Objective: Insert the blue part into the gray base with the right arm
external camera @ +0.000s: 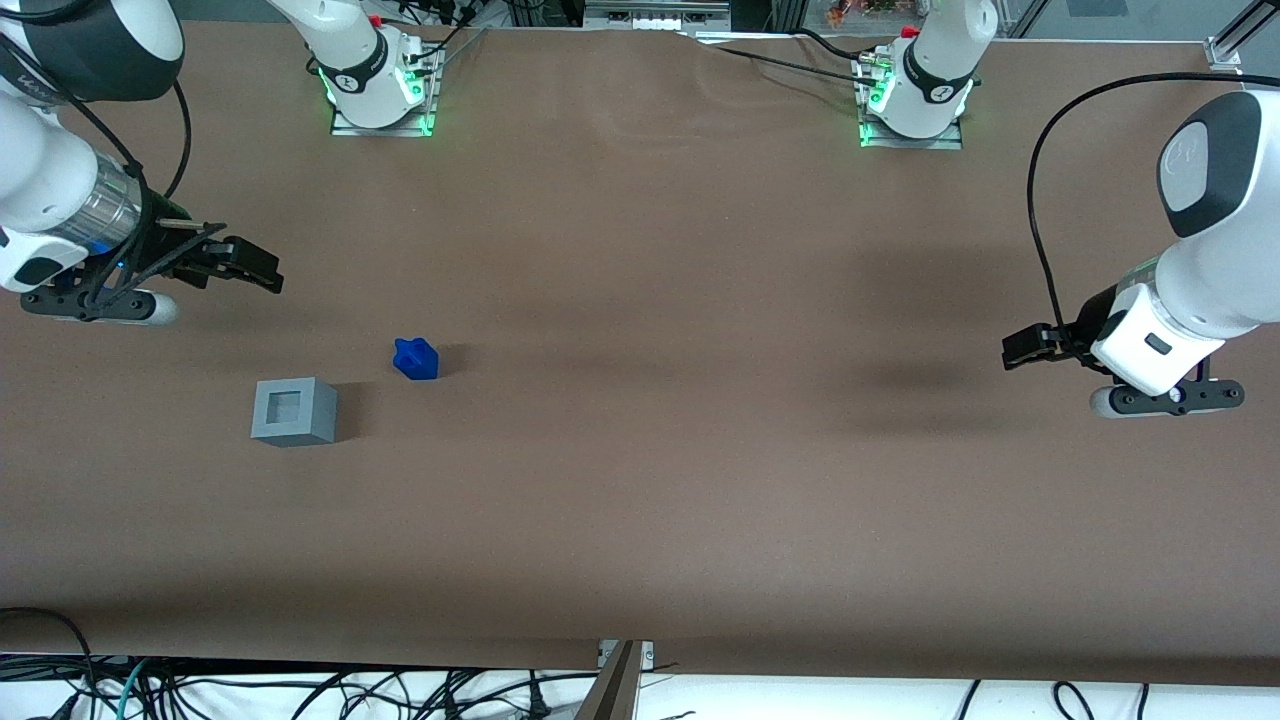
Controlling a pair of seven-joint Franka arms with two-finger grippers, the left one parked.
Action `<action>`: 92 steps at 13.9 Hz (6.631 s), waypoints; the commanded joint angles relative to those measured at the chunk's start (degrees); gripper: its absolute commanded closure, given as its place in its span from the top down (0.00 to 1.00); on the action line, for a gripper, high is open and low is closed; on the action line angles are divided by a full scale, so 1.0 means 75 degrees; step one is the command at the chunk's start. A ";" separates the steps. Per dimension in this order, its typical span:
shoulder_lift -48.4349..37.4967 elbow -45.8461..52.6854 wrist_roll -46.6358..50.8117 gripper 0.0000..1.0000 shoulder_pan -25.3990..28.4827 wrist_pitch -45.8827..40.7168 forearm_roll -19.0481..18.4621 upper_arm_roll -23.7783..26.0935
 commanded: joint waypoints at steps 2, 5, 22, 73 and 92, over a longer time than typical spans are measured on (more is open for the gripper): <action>0.0048 0.0237 -0.0001 0.99 -0.0145 -0.0339 -0.0185 0.0162; 0.0036 0.0237 -0.0246 0.99 -0.0145 -0.0339 -0.0560 0.0174; -0.0023 0.0248 -0.0986 0.99 -0.0145 -0.0585 -0.0502 0.0209; 0.1745 -0.1019 -0.2470 0.27 -0.0119 0.2462 -0.0115 -0.0647; 0.3551 0.0354 -0.3447 0.27 -0.0672 0.2649 0.0294 -0.0635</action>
